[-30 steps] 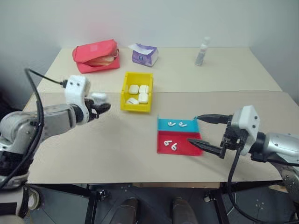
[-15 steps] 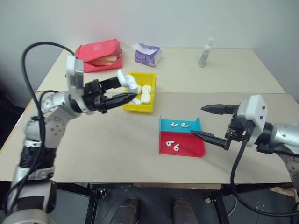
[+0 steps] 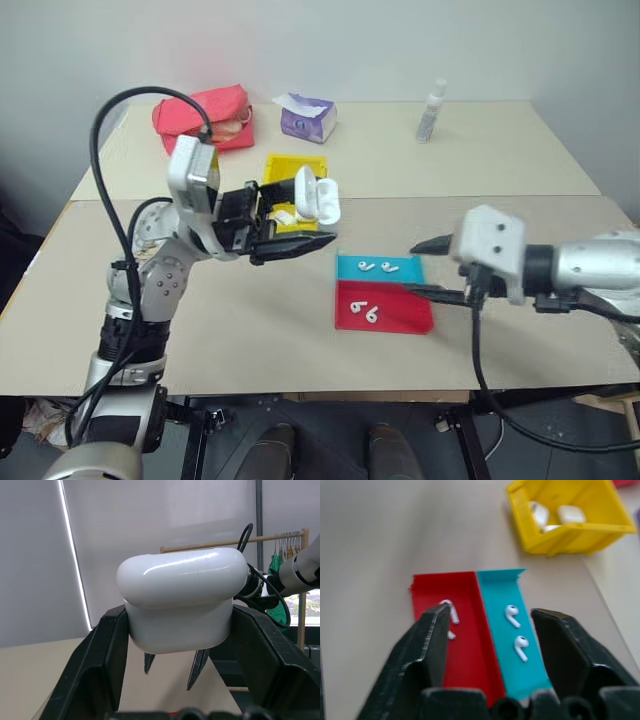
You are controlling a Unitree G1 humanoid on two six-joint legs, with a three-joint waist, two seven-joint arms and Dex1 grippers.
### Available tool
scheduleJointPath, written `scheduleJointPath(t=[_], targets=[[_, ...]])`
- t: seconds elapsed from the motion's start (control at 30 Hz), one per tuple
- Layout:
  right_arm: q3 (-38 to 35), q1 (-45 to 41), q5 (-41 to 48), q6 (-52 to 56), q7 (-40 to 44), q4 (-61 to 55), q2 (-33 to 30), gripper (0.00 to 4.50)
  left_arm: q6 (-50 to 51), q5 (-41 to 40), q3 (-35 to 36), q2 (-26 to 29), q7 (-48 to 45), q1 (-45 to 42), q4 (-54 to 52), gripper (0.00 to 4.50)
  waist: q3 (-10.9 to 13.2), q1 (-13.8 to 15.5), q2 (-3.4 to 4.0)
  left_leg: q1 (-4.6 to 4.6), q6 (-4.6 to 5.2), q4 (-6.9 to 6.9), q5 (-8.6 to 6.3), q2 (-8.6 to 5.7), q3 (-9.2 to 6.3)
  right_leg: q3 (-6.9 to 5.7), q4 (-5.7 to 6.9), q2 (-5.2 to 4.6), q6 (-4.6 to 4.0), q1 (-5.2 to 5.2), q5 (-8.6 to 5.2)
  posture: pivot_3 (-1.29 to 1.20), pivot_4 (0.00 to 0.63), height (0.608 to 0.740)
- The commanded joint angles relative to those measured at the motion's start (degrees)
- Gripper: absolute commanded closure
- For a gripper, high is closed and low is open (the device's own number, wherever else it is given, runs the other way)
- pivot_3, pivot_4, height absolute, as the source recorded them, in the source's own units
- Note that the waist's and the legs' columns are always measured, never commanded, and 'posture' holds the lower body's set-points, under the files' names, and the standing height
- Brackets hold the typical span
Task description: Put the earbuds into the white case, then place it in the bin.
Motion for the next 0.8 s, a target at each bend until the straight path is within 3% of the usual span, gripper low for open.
scheduleJointPath(t=[0.03,0.27,0.8], targets=[[8.9,-5.8,-5.3,2.2,2.8,0.0,-0.4,1.92,-0.2,0.6,0.4,0.2,-1.7,-1.1,-0.4,1.71,0.0,0.1,0.0,-0.01,0.0,0.01,0.0,-0.02,0.01,0.01,0.0,-0.02,0.0,-0.01,0.0,0.0,0.15,0.74],[27.0,-14.3,-21.2,-6.4,11.8,7.5,2.9,1.92,0.4,1.8,0.8,0.6,-3.0,-0.6,-0.7,1.71,0.0,0.0,0.0,-0.02,0.0,0.03,0.0,-0.02,0.01,0.0,0.0,0.0,0.01,-0.05,0.0,0.0,0.15,0.74],[33.8,-25.1,-32.8,-10.5,21.6,26.0,18.6,1.92,1.7,1.7,3.3,2.1,0.9,3.6,-6.0,1.71,0.0,-0.1,0.0,-0.08,-0.07,0.03,0.03,-0.01,-0.04,0.02,0.03,0.03,0.0,-0.16,0.01,0.0,0.15,0.74]])
